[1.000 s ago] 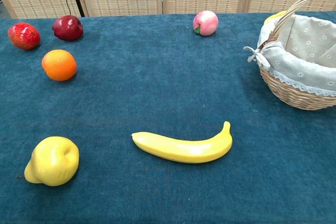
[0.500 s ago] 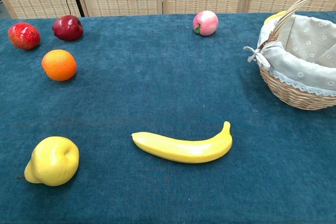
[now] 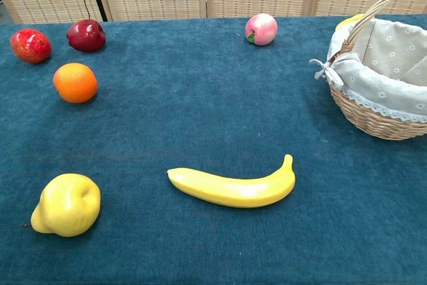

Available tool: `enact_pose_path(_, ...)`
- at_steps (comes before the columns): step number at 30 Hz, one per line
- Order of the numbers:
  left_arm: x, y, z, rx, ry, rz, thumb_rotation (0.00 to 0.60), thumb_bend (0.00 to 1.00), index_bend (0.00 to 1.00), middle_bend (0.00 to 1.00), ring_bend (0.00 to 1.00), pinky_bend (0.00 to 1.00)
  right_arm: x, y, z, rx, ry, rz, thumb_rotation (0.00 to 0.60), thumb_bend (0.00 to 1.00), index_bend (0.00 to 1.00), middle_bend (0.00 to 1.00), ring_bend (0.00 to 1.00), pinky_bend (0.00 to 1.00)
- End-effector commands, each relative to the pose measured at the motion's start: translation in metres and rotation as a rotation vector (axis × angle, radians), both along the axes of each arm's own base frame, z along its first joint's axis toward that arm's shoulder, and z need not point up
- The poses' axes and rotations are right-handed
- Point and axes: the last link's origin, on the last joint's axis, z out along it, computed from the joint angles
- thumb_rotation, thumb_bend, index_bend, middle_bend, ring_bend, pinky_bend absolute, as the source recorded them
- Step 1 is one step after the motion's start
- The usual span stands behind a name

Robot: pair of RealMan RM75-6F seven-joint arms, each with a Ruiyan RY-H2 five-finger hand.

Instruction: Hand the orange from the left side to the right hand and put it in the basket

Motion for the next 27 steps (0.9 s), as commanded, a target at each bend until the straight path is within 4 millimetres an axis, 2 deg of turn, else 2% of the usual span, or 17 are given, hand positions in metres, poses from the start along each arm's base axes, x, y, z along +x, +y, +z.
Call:
enact_pose_path(1, 0.008, 0.023, -0.025, -0.043, -0.04, 0.0, 0.6, 0.0, 0.07, 0.0, 0.0, 0.0, 0.0, 0.0, 0.0, 0.001, -0.002, -0.001, 0.6, 0.0, 0.22, 0.04, 0.0, 0.0)
enact_pose_path(5, 0.019, 0.031, -0.046, -0.081, -0.044, -0.029, 0.6, 0.0, 0.07, 0.0, 0.0, 0.0, -0.002, -0.001, 0.001, 0.001, -0.004, -0.006, 0.6, 0.0, 0.22, 0.04, 0.0, 0.0)
enact_pose_path(11, 0.038, 0.038, -0.068, -0.115, -0.03, -0.08, 0.6, 0.0, 0.07, 0.0, 0.0, 0.0, -0.002, -0.001, 0.0, 0.007, -0.008, -0.005, 0.6, 0.0, 0.22, 0.04, 0.0, 0.0)
enact_pose_path(22, 0.057, 0.049, -0.085, -0.146, 0.002, -0.123, 0.6, 0.0, 0.09, 0.0, 0.0, 0.0, -0.002, -0.001, -0.002, 0.017, -0.01, -0.004, 0.6, 0.0, 0.22, 0.04, 0.0, 0.0)
enact_pose_path(27, 0.064, 0.058, -0.094, -0.163, 0.023, -0.129, 0.6, 0.01, 0.13, 0.0, 0.0, 0.01, -0.001, -0.001, -0.004, 0.028, -0.009, -0.002, 0.6, 0.0, 0.22, 0.04, 0.0, 0.0)
